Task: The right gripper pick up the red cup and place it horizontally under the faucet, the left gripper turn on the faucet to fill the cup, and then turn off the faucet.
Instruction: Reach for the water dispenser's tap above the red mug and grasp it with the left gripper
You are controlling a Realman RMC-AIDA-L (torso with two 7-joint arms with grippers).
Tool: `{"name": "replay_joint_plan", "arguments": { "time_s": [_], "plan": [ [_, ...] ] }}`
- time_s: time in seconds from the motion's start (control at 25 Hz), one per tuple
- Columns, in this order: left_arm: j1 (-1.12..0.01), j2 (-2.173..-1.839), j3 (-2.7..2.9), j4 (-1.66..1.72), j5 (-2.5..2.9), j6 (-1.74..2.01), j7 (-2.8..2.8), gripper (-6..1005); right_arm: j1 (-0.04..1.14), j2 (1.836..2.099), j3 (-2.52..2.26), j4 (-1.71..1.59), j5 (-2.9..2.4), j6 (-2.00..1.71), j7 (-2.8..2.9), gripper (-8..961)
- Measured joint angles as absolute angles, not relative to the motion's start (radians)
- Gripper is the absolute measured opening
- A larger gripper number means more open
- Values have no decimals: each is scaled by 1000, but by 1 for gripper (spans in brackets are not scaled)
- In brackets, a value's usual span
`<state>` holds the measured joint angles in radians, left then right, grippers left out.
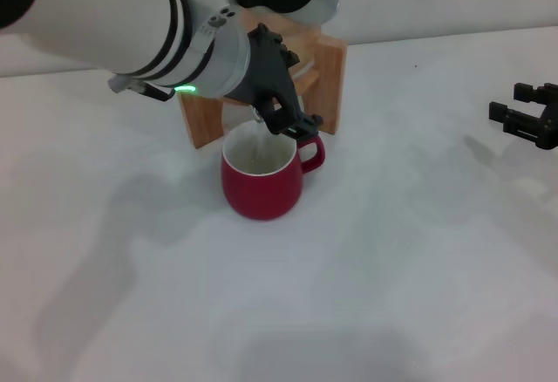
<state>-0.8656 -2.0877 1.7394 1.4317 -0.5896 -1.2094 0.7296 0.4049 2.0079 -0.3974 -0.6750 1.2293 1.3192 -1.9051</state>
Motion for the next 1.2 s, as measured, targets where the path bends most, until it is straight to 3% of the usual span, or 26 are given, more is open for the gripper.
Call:
{"name": "replay_joint_plan", "arguments": {
  "time_s": [0.88, 1.2],
  "plan": [
    [-715, -2086, 1744, 1751, -594, -1404, 592, 799, 402, 2008, -391, -673, 1230, 1308, -1899, 547],
    [-717, -2084, 1736, 1724, -570, -1412, 532, 799, 402, 2008, -397, -673, 1230, 1306, -1895, 547]
  ]
}}
